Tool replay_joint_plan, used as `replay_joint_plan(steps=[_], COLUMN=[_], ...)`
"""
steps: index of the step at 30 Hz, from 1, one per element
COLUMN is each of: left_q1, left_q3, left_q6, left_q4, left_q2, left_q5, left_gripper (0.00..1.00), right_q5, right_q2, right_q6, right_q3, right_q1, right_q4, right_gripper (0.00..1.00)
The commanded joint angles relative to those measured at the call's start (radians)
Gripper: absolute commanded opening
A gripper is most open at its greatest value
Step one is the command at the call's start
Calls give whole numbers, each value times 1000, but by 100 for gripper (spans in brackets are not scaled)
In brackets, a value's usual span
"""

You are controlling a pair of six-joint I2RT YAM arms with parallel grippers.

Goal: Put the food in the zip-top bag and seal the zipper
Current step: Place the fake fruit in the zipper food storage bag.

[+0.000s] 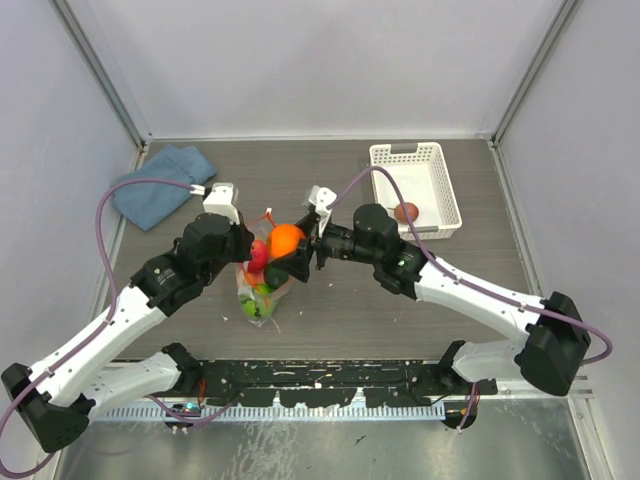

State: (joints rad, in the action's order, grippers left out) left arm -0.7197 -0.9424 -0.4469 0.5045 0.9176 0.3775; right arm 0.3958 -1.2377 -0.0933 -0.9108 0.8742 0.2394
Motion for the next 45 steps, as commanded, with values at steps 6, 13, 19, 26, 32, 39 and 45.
replay_joint_plan(steps=[6, 13, 19, 26, 32, 39, 45], left_q1=[0, 1, 1, 2, 1, 1, 1], left_q3=[8, 5, 25, 34, 43, 49, 51], left_q6=[20, 20, -1, 9, 7, -2, -3], left_q4=[-91, -107, -135, -136, -149, -158, -161], left_q2=[-15, 5, -25, -18, -31, -32, -16], left_q5=[-12, -50, -80, -36, -46, -49, -42], left_gripper=[0, 0, 0, 0, 0, 0, 0], right_q5=[88, 65, 39, 57, 47, -5, -63], right_q2=[-106, -174, -234, -284, -283, -265, -253], right_q6=[94, 125, 133, 91, 29, -25, -47], right_q3=[-123, -129, -136, -182, -173, -171, -188], right_q1=[19, 26, 37, 57, 77, 80, 79], right_q4=[58, 18, -40, -98, -59, -55, -76], right_gripper=[56, 58, 62, 71, 85, 90, 94])
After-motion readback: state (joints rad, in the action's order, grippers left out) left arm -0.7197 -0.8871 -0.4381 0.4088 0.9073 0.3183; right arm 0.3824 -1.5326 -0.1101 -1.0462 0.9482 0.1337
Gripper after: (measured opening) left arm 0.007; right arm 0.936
